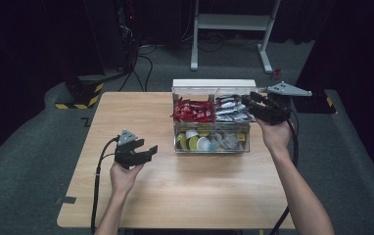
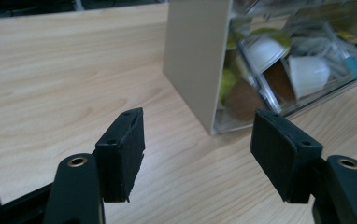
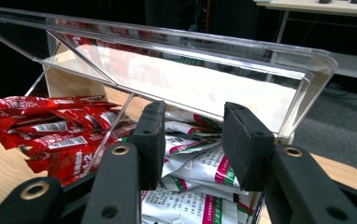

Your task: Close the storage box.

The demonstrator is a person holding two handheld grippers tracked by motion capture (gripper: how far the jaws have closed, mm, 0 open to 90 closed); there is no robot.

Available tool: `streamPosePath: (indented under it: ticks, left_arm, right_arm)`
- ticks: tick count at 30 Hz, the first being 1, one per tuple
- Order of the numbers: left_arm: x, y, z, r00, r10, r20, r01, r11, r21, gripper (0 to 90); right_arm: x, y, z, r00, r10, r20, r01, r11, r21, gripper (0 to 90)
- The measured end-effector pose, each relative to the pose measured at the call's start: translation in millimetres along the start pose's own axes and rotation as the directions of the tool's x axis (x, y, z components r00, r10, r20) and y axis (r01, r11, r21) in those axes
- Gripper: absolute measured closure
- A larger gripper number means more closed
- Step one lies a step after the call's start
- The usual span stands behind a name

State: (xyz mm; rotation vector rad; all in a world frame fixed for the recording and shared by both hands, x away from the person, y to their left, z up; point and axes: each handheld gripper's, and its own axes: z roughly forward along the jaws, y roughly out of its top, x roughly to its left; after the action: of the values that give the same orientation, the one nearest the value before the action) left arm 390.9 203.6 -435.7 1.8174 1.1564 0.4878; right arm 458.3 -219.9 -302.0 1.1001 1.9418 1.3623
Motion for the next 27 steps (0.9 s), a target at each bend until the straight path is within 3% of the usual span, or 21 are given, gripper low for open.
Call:
streamPosePath:
  ticks: [11,17,21,27]
  left_arm:
    - [-24.5,37.0,-6.4,0.9963,0.077,0.038,-0.075,0.9961,-0.045,38.7]
    - [-35.2,60.0,-13.3,0.9936,0.094,0.064,-0.087,0.9911,-0.101,39.6]
    - [-38.9,70.2,-17.5,0.9919,0.105,0.071,-0.097,0.989,-0.112,40.4]
    - [-41.0,90.9,-16.8,0.9913,0.092,0.095,-0.081,0.9903,-0.113,41.1]
  right_arm:
    - [0.4,0.2,0.0,1.0,-0.002,0.0,0.002,1.0,0.003,58.8]
    - [0.3,0.8,0.1,1.0,0.0,-0.001,0.0,1.0,0.005,58.8]
    - [1.3,1.5,0.0,0.9999,-0.011,0.008,0.011,1.0,0.012,58.8]
    - [1.0,1.6,0.0,0.9999,-0.009,0.006,0.009,1.0,0.012,58.8]
